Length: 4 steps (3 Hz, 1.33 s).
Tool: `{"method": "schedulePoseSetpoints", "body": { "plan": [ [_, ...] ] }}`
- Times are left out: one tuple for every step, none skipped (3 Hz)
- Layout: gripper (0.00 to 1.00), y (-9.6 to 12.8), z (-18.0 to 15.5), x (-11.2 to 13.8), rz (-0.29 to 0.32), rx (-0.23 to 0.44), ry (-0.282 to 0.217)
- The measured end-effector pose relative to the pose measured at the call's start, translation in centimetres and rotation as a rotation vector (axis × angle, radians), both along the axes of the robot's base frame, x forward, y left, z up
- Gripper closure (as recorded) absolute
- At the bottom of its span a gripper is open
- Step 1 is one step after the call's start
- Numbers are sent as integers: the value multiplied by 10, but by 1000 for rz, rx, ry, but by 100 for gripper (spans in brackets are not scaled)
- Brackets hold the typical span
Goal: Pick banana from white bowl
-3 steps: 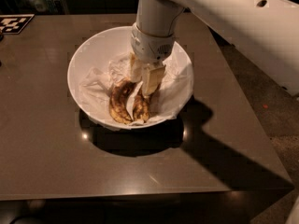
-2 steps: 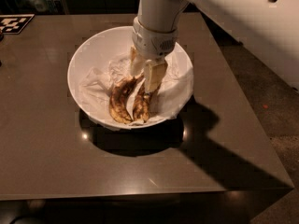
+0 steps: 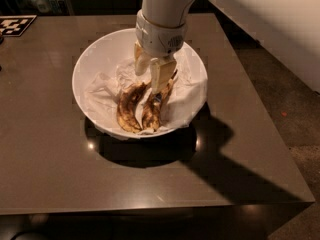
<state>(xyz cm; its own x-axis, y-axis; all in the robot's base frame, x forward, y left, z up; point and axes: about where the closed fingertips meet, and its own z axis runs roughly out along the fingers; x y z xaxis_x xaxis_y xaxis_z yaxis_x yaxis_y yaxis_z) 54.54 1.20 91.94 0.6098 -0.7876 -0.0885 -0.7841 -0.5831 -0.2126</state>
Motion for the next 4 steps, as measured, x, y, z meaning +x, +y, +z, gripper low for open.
{"method": "schedulePoseSetpoints", "body": {
  "plan": [
    [51,1,-6,1,26,-5,0],
    [48,1,-17,1,47,-6,10],
    [49,0,-30,-1,71,-15,23],
    [49,0,-32,-1,76,-17,26]
  ]
}}
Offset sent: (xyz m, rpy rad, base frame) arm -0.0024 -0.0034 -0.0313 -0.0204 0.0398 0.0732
